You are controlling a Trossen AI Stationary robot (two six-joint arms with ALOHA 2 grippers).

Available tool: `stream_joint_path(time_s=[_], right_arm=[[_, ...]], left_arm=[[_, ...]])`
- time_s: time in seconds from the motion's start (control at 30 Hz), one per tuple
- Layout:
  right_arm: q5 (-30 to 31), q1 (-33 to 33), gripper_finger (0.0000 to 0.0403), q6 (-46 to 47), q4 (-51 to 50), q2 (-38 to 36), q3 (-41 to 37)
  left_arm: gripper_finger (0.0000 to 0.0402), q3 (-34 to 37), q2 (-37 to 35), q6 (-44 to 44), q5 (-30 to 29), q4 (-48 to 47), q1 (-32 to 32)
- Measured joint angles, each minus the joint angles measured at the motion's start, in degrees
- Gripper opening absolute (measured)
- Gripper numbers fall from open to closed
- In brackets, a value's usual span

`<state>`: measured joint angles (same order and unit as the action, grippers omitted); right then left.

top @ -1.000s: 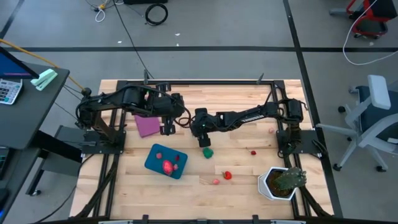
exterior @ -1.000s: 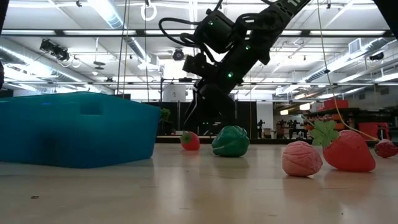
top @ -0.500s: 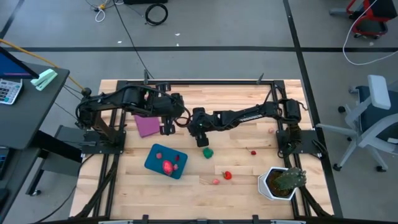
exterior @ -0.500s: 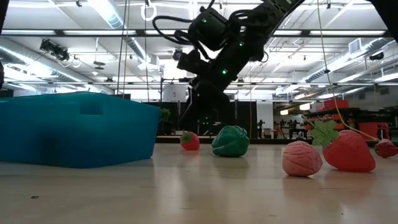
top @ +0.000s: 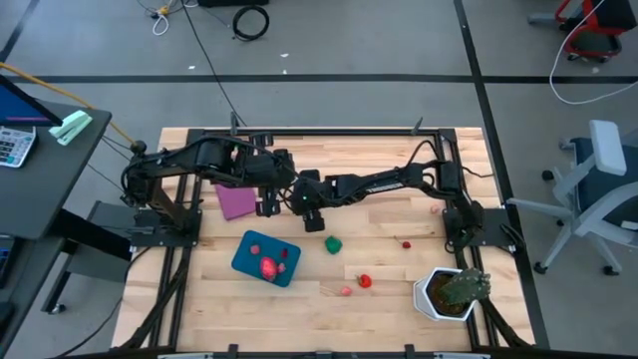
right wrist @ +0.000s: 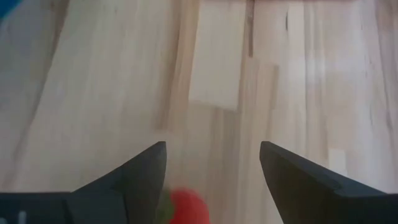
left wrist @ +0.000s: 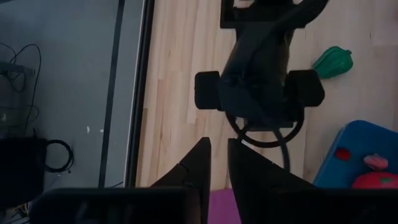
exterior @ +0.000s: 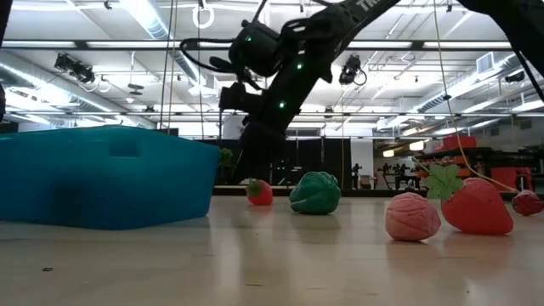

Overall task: Pick and placing Produce into tupperware
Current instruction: Put the strawberry into the blue bin

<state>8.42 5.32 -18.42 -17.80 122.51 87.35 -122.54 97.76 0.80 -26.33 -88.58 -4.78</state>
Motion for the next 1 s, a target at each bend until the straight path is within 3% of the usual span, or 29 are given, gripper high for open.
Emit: stream_joint_path(time_s=[0.3,0.63,1.0], right_arm=[[-3.51,0.02,0.0268,0.93,-11.46,-3.18,-0.79],[-4.78,-1.17,0.0268,-2.61,-10.58,-2.39,-0.7],[-0.91,-0.18,0.0268,-5.73,-6.99,-1.06,-3.63]], left_arm=[[0.0063,0.0,0.0,1.87,0.02,-0.19,0.0],[0.0057,0.0,0.0,3.09,0.03,-0.55,0.0],[0.0061,0.02,0.0,3.1,0.02,-0.98,0.0]])
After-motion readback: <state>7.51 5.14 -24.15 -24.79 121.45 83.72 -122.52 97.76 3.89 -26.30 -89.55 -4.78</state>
